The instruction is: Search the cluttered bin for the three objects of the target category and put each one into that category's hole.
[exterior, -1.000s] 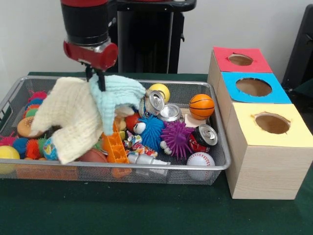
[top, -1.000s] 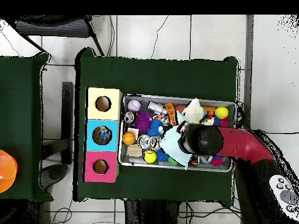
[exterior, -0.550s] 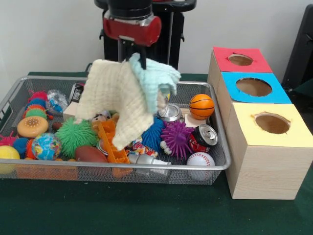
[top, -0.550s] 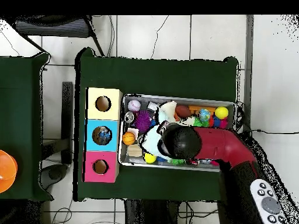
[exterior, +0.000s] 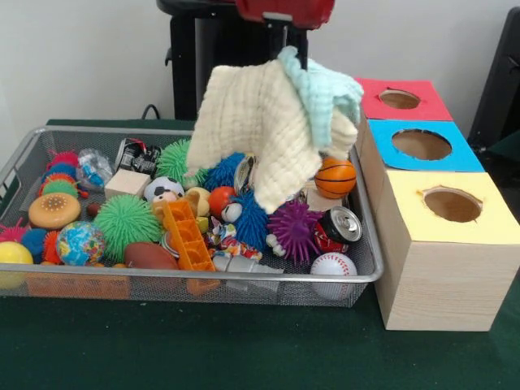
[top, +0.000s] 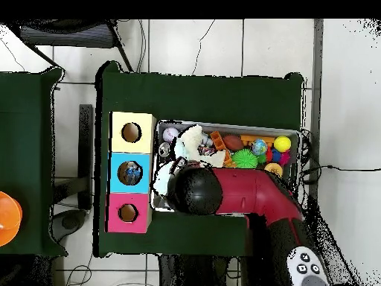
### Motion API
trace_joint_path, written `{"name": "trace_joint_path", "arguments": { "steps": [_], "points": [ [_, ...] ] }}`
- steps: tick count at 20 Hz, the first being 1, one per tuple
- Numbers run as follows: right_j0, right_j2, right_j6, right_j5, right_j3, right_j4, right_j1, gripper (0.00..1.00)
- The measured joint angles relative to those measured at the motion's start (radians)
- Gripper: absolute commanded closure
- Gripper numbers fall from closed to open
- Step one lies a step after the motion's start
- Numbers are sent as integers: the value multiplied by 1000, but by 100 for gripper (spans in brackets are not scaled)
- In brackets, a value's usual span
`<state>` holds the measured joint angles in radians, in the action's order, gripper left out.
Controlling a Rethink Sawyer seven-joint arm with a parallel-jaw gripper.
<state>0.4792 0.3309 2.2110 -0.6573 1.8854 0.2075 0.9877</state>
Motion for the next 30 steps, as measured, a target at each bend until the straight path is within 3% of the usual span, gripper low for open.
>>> {"name": "trace_joint_path", "arguments": {
  "steps": [2,3,21,25,30],
  "points": [
    [-9,-1,0,0,9,-2,9,100],
    [-14,-1,0,0,13,-4,13,0],
    [-10,-22,0,0,7,-3,15,0],
    [36,-22,0,0,-18,-3,-6,0],
    [144,-22,0,0,-73,37,-75,0]
  ]
}}
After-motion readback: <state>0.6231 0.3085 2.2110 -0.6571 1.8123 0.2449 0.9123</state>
